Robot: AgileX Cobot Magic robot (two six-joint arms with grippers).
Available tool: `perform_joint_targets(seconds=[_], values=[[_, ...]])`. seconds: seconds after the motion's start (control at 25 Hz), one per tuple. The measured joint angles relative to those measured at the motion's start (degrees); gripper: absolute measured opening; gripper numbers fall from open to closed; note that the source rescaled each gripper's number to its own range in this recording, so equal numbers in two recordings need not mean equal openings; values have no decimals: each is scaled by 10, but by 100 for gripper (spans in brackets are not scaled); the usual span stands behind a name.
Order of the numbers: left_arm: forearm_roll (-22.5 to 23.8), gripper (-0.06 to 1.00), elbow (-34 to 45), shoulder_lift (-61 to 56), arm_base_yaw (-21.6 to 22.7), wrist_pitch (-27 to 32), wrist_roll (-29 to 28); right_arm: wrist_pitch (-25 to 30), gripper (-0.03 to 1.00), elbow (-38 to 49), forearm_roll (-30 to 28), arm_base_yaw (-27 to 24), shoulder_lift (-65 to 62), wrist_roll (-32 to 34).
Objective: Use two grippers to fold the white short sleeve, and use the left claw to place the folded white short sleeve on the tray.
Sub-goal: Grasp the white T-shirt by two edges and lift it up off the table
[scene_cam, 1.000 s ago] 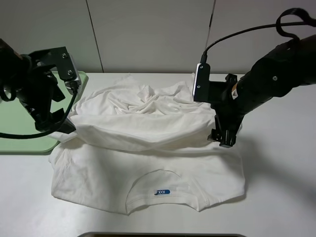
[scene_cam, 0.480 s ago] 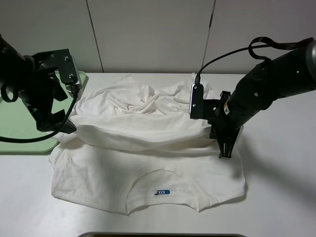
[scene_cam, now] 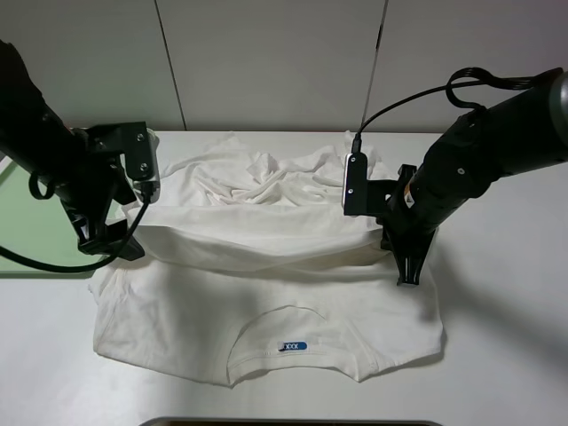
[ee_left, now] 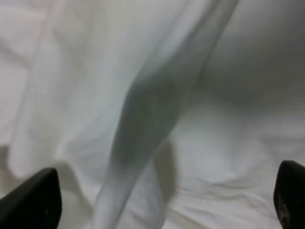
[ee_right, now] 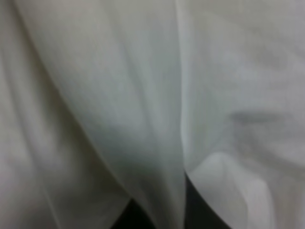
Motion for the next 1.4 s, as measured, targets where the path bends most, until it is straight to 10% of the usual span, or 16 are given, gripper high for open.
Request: perform_joint_targets(seconds=[0.44,0.56,0.68,1.12,1.4], values=[[-3,83,0,133,0,-87,1,2,0,0,0,0,0,16],[7,28,0,159,0,-81,-1,2,0,0,-5,0,0,19],[19,4,0,160,0,-75,-1,2,0,0,-13,0,0,19],[19,0,0,77,0,-98,-29,4,0,0,-86,0,-20,68],[8,0,0,0,0,-120,-48,101,0,-68,-319,0,-116,293]])
